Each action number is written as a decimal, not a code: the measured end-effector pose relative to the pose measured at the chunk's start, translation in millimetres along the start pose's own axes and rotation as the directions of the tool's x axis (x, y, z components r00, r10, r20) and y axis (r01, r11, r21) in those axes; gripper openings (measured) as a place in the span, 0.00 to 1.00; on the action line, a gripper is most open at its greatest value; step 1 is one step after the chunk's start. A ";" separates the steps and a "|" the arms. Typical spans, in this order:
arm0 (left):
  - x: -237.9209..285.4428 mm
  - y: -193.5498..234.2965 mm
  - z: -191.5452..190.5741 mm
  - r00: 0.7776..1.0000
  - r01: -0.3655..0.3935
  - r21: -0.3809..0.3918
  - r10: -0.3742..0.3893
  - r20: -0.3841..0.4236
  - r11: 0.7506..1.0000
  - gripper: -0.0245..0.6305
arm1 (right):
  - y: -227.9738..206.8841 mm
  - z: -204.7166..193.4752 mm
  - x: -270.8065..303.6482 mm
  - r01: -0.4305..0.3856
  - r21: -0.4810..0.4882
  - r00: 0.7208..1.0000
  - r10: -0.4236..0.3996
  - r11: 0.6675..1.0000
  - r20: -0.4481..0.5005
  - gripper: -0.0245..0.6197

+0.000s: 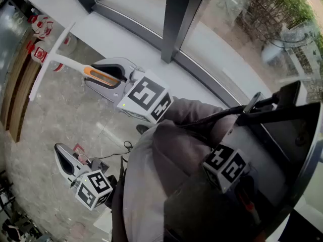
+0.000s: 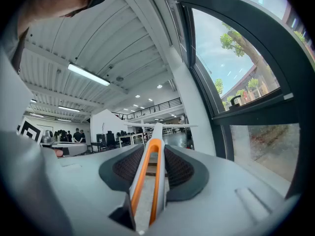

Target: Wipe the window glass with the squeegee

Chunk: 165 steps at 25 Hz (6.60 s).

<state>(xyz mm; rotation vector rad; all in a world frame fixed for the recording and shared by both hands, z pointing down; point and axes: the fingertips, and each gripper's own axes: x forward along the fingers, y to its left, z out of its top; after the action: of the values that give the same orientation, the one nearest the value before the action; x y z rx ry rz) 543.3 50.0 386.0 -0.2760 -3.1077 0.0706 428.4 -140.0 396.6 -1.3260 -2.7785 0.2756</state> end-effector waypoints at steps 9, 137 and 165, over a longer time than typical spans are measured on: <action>13.1 -14.5 -7.6 0.999 -0.034 -0.002 0.034 -0.010 0.999 0.04 | -22.4 -2.4 8.8 -0.041 0.000 0.999 0.041 0.999 -0.015 0.24; 939.0 -181.9 174.0 0.020 0.994 0.105 -0.989 0.149 0.036 0.04 | -523.5 409.8 560.3 0.979 -0.132 -0.013 -0.699 -0.154 0.715 0.24; 934.2 -177.7 168.7 -0.012 0.992 0.126 -0.991 0.130 0.005 0.04 | -528.1 352.2 560.1 0.980 -0.127 -0.038 -0.765 -0.155 0.643 0.24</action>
<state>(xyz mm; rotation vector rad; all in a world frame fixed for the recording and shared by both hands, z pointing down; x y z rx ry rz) -411.5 33.0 241.5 2.1087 -2.5064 0.0493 -372.5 -80.0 129.1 1.3411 -3.2567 -0.5683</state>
